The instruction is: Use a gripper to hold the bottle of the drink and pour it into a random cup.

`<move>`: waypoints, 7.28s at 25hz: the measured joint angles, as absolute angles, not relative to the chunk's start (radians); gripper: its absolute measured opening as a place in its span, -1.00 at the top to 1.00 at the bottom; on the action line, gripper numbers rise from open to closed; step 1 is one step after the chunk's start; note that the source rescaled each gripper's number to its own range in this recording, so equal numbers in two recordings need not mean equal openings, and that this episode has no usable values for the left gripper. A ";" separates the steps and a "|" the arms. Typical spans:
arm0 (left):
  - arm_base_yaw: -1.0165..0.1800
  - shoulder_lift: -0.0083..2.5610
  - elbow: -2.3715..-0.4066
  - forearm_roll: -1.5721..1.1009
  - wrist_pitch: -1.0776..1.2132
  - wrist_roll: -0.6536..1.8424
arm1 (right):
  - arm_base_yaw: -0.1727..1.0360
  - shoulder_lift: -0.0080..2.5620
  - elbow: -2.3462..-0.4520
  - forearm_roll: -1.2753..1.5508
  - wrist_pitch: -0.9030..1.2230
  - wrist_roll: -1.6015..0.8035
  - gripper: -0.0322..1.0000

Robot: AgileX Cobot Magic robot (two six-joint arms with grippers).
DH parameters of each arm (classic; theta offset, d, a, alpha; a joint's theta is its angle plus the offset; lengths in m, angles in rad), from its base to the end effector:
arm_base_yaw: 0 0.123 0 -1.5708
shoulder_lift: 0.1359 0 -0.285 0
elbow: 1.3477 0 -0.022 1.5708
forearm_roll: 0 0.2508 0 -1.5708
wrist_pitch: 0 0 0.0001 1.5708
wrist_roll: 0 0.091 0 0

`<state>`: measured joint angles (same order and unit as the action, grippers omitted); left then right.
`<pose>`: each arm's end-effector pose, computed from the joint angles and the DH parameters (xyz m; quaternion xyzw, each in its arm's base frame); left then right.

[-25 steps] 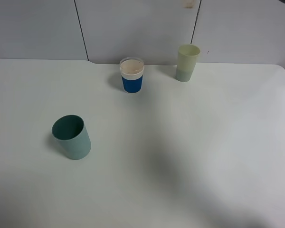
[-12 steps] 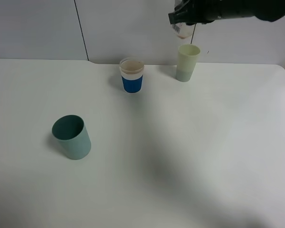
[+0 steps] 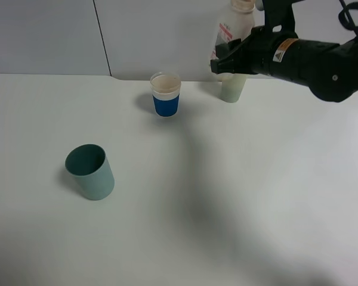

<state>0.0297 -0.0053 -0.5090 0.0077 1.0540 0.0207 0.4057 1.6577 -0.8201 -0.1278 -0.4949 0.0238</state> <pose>-0.0065 0.0004 0.2803 -0.0040 0.8477 0.0172 0.5302 0.3187 0.1429 0.2227 -0.2118 0.7635 0.1199 0.5982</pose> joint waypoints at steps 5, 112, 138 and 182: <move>0.030 -0.005 -0.509 0.008 1.054 0.021 | 0.406 1.737 -0.770 -0.119 -0.560 0.037 0.93; 0.030 -0.005 -0.509 0.008 1.054 0.021 | 0.135 0.910 -0.762 -0.242 0.242 -0.022 -1.00; 0.030 -0.005 -0.509 0.008 1.054 0.021 | 0.005 0.288 -0.514 -0.023 0.568 -0.198 -1.00; 0.030 -0.005 -0.509 0.008 1.054 0.021 | -0.110 -0.002 -0.504 0.058 1.070 -0.112 -1.00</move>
